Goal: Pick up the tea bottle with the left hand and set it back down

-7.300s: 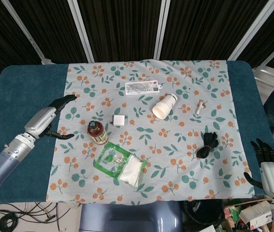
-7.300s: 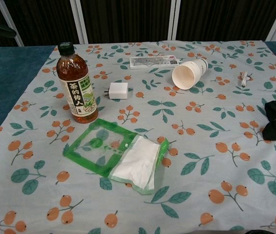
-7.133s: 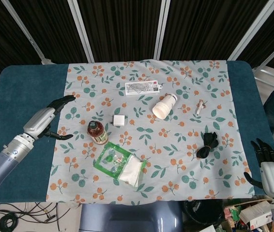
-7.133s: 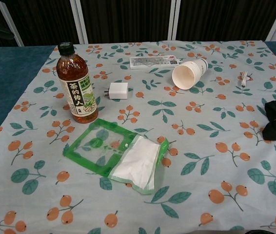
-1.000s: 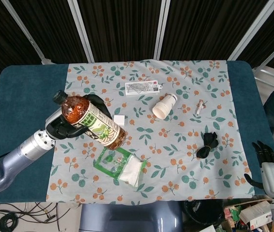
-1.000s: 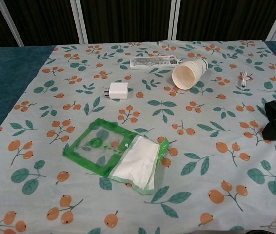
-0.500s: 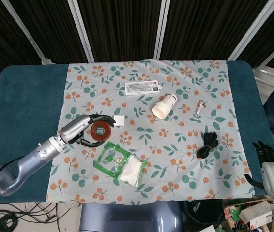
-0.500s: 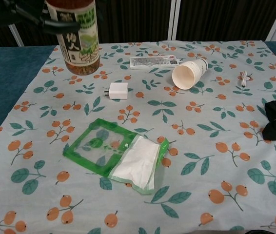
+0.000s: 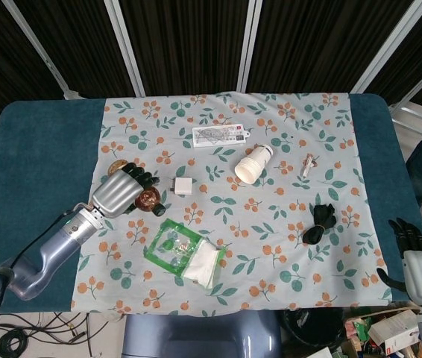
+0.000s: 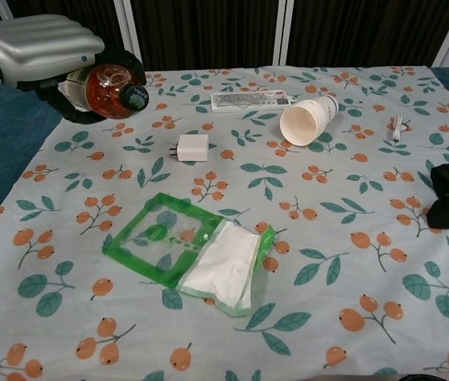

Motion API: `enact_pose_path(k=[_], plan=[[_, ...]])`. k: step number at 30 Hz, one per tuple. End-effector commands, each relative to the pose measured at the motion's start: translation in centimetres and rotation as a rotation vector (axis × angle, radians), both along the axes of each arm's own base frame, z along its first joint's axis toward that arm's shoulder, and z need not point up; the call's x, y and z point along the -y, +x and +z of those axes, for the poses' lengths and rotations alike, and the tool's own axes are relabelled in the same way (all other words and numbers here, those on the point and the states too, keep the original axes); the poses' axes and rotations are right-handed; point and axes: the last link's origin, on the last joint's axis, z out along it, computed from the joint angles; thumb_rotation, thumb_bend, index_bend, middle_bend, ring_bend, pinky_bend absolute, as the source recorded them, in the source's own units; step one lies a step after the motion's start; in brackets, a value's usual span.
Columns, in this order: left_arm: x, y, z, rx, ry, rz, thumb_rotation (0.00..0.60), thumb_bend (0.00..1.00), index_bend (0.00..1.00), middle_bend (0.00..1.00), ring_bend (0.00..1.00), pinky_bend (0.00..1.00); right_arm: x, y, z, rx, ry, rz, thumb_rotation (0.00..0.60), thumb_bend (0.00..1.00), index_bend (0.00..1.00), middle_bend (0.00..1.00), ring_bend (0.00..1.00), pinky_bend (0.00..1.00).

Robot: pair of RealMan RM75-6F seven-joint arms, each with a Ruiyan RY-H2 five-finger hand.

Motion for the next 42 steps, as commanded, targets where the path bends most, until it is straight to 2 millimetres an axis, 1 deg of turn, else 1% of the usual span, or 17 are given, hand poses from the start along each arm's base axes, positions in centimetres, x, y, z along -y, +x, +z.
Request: enact_pose_path(k=[1, 2, 3, 4, 7, 11, 13, 15, 17, 19, 22, 24, 26, 31, 36, 38, 42], plan=[[0.4, 3.0, 0.4, 0.36, -0.101, 0.104, 0.6, 0.58, 0.29, 0.32, 0.31, 0.55, 0.0, 0.0, 0.0, -0.004, -0.002, 0.003, 0.6, 0.13, 0.0, 0.04, 0.06, 0.15], [0.6, 3.5, 0.6, 0.415, -0.146, 0.128, 0.6, 0.58, 0.29, 0.32, 0.31, 0.55, 0.0, 0.0, 0.0, -0.003, -0.002, 0.004, 0.6, 0.13, 0.0, 0.04, 0.06, 0.15], [1.3, 4.6, 0.9, 0.543, -0.253, 0.192, 0.6, 0.58, 0.29, 0.32, 0.31, 0.55, 0.0, 0.0, 0.0, -0.003, -0.002, 0.004, 0.6, 0.13, 0.0, 0.04, 0.06, 0.15], [1.7, 5.3, 1.3, 0.609, -0.317, 0.228, 0.6, 0.58, 0.29, 0.32, 0.31, 0.55, 0.0, 0.0, 0.0, -0.003, -0.002, 0.004, 0.6, 0.13, 0.0, 0.04, 0.06, 0.15], [3.0, 7.7, 3.6, 0.874, -0.561, 0.362, 0.6, 0.58, 0.29, 0.32, 0.31, 0.55, 0.0, 0.0, 0.0, -0.004, -0.004, 0.006, 0.6, 0.13, 0.0, 0.04, 0.06, 0.15], [3.7, 9.2, 6.7, 1.152, -0.782, 0.476, 0.6, 0.58, 0.29, 0.32, 0.31, 0.55, -0.1, 0.0, 0.0, -0.003, -0.007, 0.008, 0.6, 0.13, 0.0, 0.04, 0.06, 0.15], [3.9, 9.7, 8.3, 1.328, -0.912, 0.54, 0.6, 0.58, 0.29, 0.32, 0.31, 0.55, 0.0, 0.0, 0.0, -0.004, -0.006, 0.008, 0.6, 0.13, 0.0, 0.04, 0.06, 0.15], [3.8, 9.7, 9.9, 1.452, -1.024, 0.578, 0.6, 0.58, 0.28, 0.32, 0.31, 0.55, 0.0, 0.0, 0.0, -0.006, -0.005, 0.009, 0.6, 0.13, 0.0, 0.04, 0.06, 0.15], [3.5, 9.2, 11.3, 1.555, -1.117, 0.585, 0.6, 0.58, 0.27, 0.32, 0.31, 0.56, 0.0, 0.1, 0.0, -0.007, -0.006, 0.01, 0.6, 0.13, 0.0, 0.04, 0.06, 0.15], [3.1, 8.2, 12.3, 1.593, -1.175, 0.58, 0.6, 0.58, 0.26, 0.33, 0.31, 0.56, 0.0, 0.1, 0.0, -0.008, -0.007, 0.01, 0.6, 0.13, 0.0, 0.04, 0.06, 0.15], [2.6, 6.6, 13.0, 1.61, -1.219, 0.583, 0.6, 0.58, 0.26, 0.33, 0.31, 0.56, 0.0, 0.1, -0.1, -0.006, -0.009, 0.009, 0.6, 0.13, 0.0, 0.04, 0.06, 0.15], [2.2, 5.2, 12.9, 1.537, -1.179, 0.589, 0.6, 0.58, 0.26, 0.34, 0.31, 0.56, 0.0, 0.1, -0.1, -0.006, -0.008, 0.01, 0.6, 0.13, 0.0, 0.04, 0.06, 0.15], [2.1, 4.4, 12.5, 1.451, -1.124, 0.576, 0.6, 0.58, 0.27, 0.34, 0.31, 0.56, 0.0, 0.2, -0.2, -0.008, -0.007, 0.01, 0.6, 0.13, 0.0, 0.04, 0.06, 0.15], [2.5, 2.2, 9.9, 1.124, -0.907, 0.521, 0.6, 0.58, 0.27, 0.34, 0.31, 0.56, 0.0, 0.1, -0.1, -0.007, -0.01, 0.008, 0.6, 0.13, 0.0, 0.04, 0.06, 0.15], [2.5, 0.6, 7.1, 0.886, -0.7, 0.466, 0.6, 0.58, 0.27, 0.33, 0.31, 0.56, -0.1, 0.2, -0.1, -0.006, -0.008, 0.009, 0.6, 0.13, 0.0, 0.04, 0.06, 0.15], [2.6, -0.1, 5.6, 0.81, -0.632, 0.452, 0.6, 0.58, 0.27, 0.33, 0.31, 0.56, -0.1, 0.1, -0.1, -0.006, -0.007, 0.008, 0.6, 0.13, 0.0, 0.04, 0.06, 0.15], [2.8, -0.7, 3.3, 0.775, -0.568, 0.459, 0.6, 0.58, 0.27, 0.33, 0.31, 0.56, -0.1, 0.1, -0.1, -0.004, -0.007, 0.005, 0.6, 0.13, 0.0, 0.04, 0.06, 0.15]])
